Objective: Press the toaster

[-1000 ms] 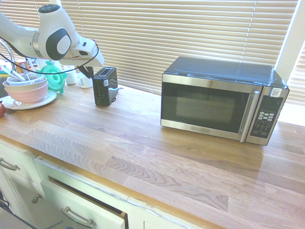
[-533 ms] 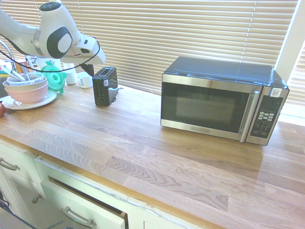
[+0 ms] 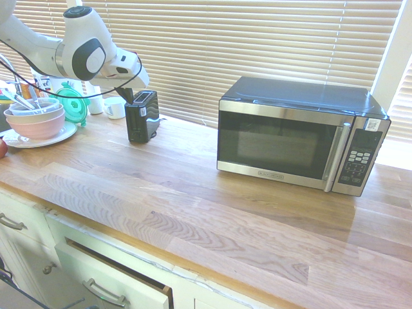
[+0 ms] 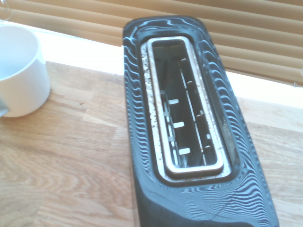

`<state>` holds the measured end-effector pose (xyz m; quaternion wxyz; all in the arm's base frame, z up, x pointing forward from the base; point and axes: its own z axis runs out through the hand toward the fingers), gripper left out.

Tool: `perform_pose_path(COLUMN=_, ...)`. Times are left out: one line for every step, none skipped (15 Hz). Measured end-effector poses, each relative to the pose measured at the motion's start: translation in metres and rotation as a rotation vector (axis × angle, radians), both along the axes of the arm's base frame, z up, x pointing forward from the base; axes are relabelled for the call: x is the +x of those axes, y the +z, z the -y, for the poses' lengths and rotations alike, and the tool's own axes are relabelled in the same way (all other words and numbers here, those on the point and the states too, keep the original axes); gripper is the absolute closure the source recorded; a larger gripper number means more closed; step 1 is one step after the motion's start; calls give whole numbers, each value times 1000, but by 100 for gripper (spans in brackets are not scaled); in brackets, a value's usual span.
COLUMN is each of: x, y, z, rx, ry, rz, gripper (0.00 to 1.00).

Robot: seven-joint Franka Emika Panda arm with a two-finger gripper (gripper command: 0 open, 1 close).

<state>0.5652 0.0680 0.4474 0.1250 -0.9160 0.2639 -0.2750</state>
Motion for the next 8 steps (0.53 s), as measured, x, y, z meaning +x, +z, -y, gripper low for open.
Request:
perform_pose_path(x=0, y=-2, z=0, rx=0, ry=1, rz=-3, gripper=100)
perform_pose_path(x=1, y=-4, z=0, rx=-1, ry=2, rz=-6, gripper=100)
perform_pose_path(x=2, y=-7, z=-1, rx=-1, ry=3, rz=-7, gripper=100)
perform_pose_path(x=2, y=-10, z=-2, rx=-1, ry=5, rz=-9, gripper=100)
perform_pose_path(x=3, y=-13, z=-3, rx=-2, ry=7, rz=-14, gripper=100)
perform_pose_path(x=3, y=-15, z=-3, rx=-2, ry=8, rz=-17, gripper=100)
perform_pose_path(x=4, y=-17, z=-4, rx=-2, ry=9, rz=-21, gripper=100)
perform_pose_path(x=4, y=-20, z=-5, rx=-2, ry=11, rz=-26, gripper=100)
